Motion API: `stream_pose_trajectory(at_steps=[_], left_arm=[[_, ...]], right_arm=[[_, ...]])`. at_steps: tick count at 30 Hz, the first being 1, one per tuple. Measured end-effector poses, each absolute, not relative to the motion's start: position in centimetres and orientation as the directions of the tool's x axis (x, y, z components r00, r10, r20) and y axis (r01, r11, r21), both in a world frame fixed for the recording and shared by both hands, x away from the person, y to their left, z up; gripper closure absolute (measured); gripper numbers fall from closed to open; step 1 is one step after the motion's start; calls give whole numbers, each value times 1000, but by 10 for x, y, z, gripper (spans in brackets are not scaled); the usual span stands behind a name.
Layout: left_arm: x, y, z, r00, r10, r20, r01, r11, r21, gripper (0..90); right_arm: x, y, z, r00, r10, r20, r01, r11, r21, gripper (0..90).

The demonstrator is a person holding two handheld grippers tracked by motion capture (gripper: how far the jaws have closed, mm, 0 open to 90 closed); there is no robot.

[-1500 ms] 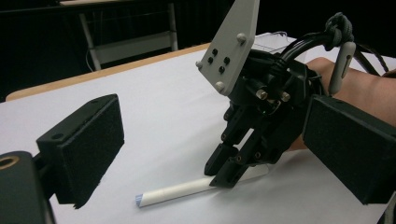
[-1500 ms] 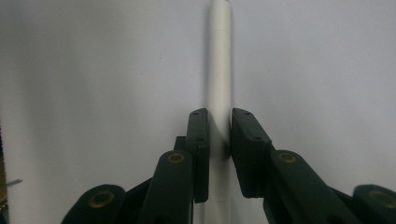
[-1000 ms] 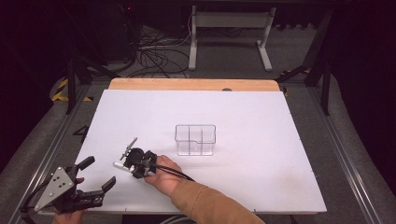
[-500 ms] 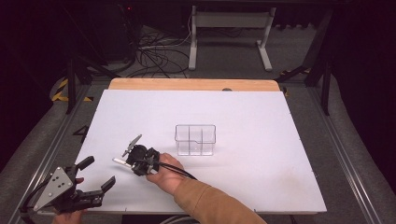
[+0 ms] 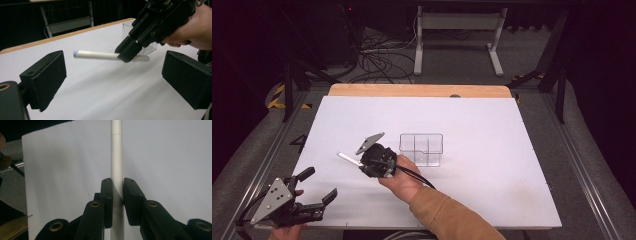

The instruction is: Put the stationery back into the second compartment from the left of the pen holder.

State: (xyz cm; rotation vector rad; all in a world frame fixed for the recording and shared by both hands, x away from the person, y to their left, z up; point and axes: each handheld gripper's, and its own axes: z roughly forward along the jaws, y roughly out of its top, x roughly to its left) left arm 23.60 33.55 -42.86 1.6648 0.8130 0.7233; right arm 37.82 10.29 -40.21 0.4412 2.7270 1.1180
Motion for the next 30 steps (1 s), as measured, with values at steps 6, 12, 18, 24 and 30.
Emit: stream_pose_trajectory(at_steps=[6, 12, 18, 24, 30], left_arm=[[237, 335, -429, 580, 813, 47, 155, -168, 974, 65], [238, 334, -429, 583, 811, 50, 154, -171, 973, 65], [239, 333, -429, 586, 809, 48, 156, -172, 973, 65], [240, 332, -429, 591, 805, 53, 155, -178, 972, 65], [242, 331, -429, 595, 802, 53, 157, -180, 971, 66]], right_arm=[[377, 88, -388, -938, 343, -49, 192, 632, 751, 789], [373, 76, -380, -931, 360, -57, 176, 581, 795, 789], [371, 63, -372, -936, 344, -73, 128, 528, 840, 789], [368, 50, -368, -927, 364, -90, 103, 479, 872, 788], [367, 41, -364, -932, 351, -94, 73, 435, 897, 788]])
